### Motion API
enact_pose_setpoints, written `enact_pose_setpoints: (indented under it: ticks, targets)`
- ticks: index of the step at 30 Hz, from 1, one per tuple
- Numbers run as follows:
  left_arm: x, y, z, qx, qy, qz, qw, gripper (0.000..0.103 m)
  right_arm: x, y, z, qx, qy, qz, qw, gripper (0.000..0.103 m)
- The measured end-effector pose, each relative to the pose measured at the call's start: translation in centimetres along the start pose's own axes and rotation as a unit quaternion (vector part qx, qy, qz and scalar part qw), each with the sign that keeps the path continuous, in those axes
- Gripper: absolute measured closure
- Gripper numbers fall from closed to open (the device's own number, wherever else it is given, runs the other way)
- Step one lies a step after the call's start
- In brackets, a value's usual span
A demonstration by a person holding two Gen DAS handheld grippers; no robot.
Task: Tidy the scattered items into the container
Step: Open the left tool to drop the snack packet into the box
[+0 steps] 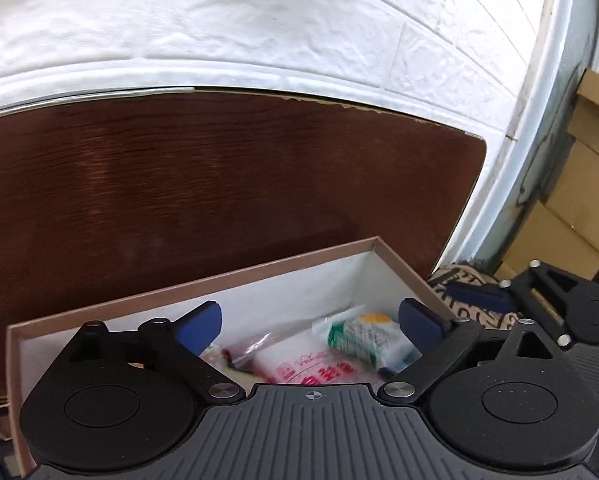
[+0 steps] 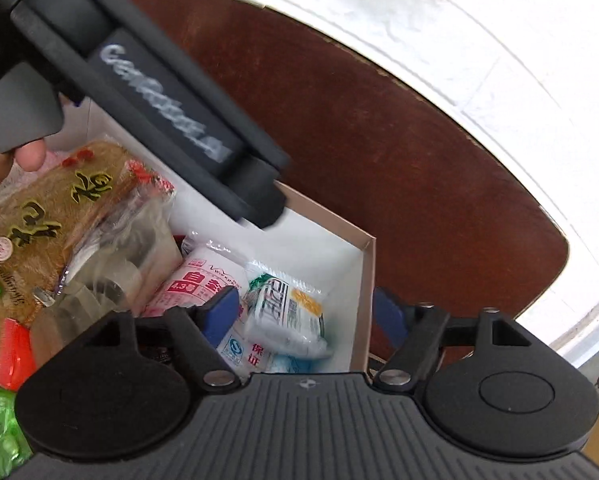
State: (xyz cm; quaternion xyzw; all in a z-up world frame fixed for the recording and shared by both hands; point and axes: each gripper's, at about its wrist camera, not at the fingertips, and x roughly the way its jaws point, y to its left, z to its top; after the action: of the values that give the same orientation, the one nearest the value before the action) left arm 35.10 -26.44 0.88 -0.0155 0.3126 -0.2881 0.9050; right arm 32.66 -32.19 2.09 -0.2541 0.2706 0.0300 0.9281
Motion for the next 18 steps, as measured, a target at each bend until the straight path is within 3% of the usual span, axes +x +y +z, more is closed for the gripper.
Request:
enact_pose_setpoints:
  ticks: [5, 13, 18]
  targets:
    - [-1.9, -1.0, -1.4, 0.028, -0.013, 0.030, 0.9991, 0.001, -2.1, -0.4, -1.5, 0.024, -0.001, -0.001, 1.000, 0.012]
    - [-6.8, -4.4, -4.1, 0.100, -0.036, 0.077, 0.9914, 0.000, -6.1, -0.1, -2.0, 0.071, -0.021, 0.005, 0.997, 0.002]
    - [-10.9, -5.6, -6.4, 0.086, -0.027, 0.105, 0.9904, 0.000, -10.0, 0.9, -3.1, 0.092, -0.034, 0.017, 0.995, 0.001]
